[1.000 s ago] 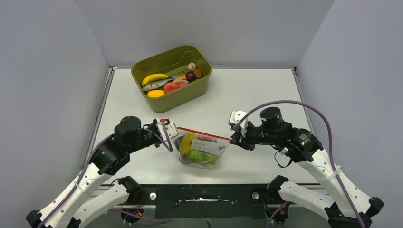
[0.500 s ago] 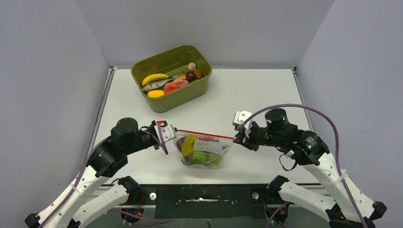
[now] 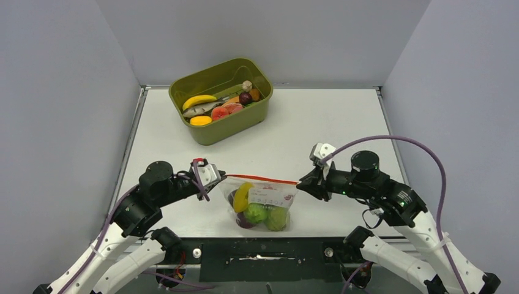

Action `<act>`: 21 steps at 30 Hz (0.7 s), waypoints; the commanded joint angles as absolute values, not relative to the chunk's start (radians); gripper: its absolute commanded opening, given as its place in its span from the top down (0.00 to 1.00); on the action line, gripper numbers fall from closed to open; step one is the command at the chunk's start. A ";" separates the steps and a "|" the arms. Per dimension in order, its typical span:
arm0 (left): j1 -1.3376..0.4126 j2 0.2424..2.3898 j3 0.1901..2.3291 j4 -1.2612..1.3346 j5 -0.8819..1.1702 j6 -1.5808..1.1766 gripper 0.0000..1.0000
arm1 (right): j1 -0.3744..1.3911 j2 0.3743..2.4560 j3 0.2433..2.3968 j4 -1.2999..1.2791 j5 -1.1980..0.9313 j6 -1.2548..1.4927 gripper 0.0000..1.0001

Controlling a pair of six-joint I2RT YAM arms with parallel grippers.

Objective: Place the food in the zip-top bag and seal the zipper
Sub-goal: Place the zipper food storage bag at the center of the board.

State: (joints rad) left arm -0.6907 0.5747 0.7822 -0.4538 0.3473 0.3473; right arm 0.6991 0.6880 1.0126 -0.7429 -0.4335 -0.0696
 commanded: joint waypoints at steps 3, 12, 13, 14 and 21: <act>-0.683 0.580 0.794 -0.330 0.249 0.273 0.68 | 0.691 0.782 0.979 -0.581 -0.298 0.075 1.00; -0.683 0.570 0.793 -0.295 0.146 0.251 0.41 | 0.654 0.874 0.997 -0.554 -0.039 0.058 0.99; -0.683 0.568 0.788 -0.288 0.142 0.248 0.39 | 0.637 0.885 1.000 -0.553 -0.015 0.053 0.99; -0.683 0.566 0.784 -0.283 0.140 0.244 0.38 | 0.617 0.895 1.004 -0.550 0.000 0.050 0.99; -0.684 0.568 0.776 -0.275 0.144 0.220 0.35 | 0.404 0.952 0.994 -0.484 -0.063 0.020 0.99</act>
